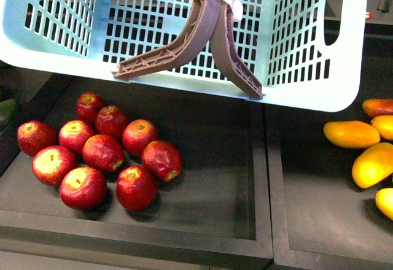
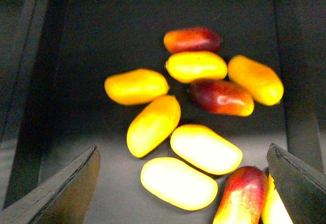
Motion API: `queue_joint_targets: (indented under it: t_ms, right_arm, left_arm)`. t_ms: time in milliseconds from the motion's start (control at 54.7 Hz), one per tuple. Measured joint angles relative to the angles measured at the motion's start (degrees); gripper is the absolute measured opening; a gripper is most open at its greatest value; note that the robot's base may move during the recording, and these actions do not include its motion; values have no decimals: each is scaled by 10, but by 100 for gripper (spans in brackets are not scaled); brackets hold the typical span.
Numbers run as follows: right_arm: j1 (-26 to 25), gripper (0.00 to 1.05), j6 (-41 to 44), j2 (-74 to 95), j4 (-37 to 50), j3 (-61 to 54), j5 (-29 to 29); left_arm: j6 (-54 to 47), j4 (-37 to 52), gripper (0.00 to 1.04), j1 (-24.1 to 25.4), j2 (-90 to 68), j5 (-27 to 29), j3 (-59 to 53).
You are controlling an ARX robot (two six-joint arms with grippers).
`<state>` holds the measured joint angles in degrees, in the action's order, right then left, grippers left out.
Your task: Pick mango and avocado into basket
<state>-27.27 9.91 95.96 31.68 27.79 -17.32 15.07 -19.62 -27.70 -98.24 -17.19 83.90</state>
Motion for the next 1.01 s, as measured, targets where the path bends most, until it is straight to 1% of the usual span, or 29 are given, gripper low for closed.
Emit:
queue_joint_targets:
  t_ms: [55,165,439,530,622,859,951,1005]
  right_arm:
    - [5,97,12,66,23,15,-2]
    - [15,97,31,144,51,35,4]
    - [34,97,71,296,79,98,8]
    - [33,97,89,337,69,125,5]
    - [26,97,128,368,34,148,-11]
    - [10,97,195,425,1,179,-39]
    - [6,97,213,440,0,187,-46]
    - [4,97,217,456,26,195,-46]
  left_arm:
    - [0,0,7,0,0,0,0]
    - [0,0,7,0,0,0,0]
    - [0,0,7,0,0,0,0]
    - [0,0,7,0,0,0,0]
    - [0,0,7,0,0,0,0]
    - [0,0,7,0,0,0,0]
    - [0,0,7,0,0,0,0]
    - [0,0,7,0,0,0,0]
